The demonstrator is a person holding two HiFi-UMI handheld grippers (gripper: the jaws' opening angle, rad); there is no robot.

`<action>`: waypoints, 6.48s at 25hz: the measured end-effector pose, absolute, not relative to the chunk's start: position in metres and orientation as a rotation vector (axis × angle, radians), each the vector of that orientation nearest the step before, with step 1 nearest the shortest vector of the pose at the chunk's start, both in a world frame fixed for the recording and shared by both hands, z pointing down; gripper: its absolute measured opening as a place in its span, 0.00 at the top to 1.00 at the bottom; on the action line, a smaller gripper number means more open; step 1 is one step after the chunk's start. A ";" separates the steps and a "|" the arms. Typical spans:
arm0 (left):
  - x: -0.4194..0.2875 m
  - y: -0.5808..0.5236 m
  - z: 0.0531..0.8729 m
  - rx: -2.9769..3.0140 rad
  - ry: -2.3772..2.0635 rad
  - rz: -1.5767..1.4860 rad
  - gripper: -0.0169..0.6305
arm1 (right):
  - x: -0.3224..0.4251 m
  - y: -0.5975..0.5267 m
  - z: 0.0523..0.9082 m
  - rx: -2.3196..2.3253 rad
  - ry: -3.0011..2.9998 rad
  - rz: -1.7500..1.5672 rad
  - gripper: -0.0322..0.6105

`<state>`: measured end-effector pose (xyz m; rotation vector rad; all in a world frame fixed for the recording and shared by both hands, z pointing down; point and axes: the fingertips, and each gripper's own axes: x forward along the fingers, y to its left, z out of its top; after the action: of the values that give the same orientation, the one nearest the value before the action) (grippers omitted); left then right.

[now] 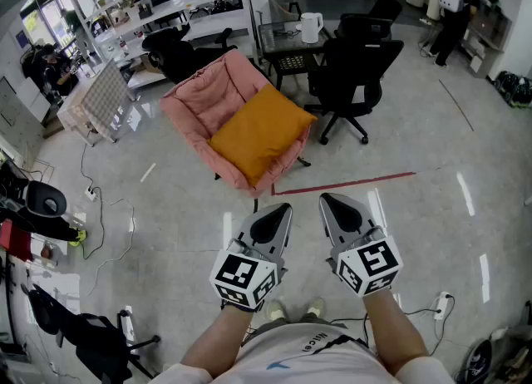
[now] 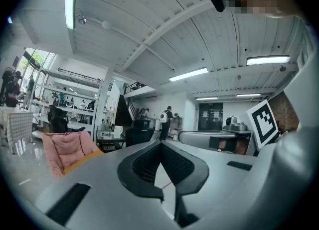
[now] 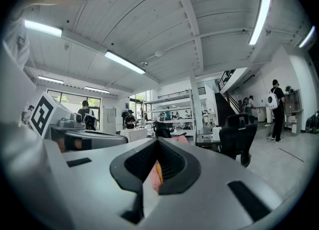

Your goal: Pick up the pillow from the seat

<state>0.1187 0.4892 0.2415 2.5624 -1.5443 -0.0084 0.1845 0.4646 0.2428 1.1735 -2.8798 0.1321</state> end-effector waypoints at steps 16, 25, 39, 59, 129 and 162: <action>0.130 0.478 0.247 2.535 -1.551 0.004 0.96 | 0.193 0.459 0.247 1.135 -2.923 0.213 0.93; 0.145 0.468 0.245 2.525 -1.575 0.021 0.96 | 0.214 0.456 0.244 1.141 -2.958 0.245 0.92; 0.142 0.430 0.250 2.481 -1.636 0.030 0.96 | 0.230 0.420 0.259 1.125 -2.966 0.326 0.92; 0.007 0.219 0.309 2.470 -1.514 0.109 0.96 | 0.089 0.226 0.311 1.187 -2.834 0.435 0.92; -0.237 -0.368 0.754 2.013 -1.313 0.840 0.44 | 0.060 -0.225 0.812 1.572 -2.049 1.511 0.45; -0.231 -0.309 0.637 2.175 -1.471 0.830 0.90 | 0.032 -0.222 0.708 1.538 -2.187 1.057 0.84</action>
<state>-0.2312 -0.3085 0.6375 2.1750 -1.4707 0.8303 0.0318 -0.2222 0.7081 1.5382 -2.1868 1.0569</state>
